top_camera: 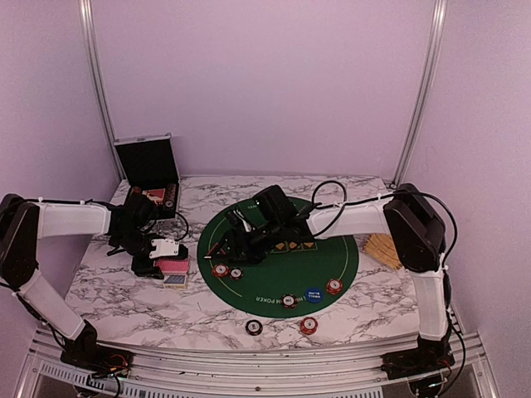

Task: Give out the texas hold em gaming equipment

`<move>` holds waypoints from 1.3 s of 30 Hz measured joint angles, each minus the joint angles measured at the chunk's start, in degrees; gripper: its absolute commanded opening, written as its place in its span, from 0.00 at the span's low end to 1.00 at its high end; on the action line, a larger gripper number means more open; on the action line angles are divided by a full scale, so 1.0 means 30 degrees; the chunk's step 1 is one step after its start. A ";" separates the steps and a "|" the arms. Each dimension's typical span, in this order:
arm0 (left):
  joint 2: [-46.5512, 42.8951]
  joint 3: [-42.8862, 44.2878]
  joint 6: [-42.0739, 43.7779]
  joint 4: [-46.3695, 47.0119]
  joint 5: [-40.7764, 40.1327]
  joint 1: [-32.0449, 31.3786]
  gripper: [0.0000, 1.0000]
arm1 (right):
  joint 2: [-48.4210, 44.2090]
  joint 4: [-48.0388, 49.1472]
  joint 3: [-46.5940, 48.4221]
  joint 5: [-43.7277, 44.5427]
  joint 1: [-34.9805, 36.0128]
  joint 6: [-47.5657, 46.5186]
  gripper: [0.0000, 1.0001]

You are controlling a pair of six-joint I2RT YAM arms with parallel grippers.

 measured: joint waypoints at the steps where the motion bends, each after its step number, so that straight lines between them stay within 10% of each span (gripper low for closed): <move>1: -0.0036 0.0000 -0.0058 -0.0051 0.0058 0.0000 0.06 | 0.0102 0.0080 0.0051 -0.0102 0.0000 0.0087 0.82; 39: -0.0546 0.2550 -0.0976 -0.2448 0.0707 0.0000 0.00 | 0.3322 0.4932 0.2288 -0.2616 -0.0328 0.4721 0.79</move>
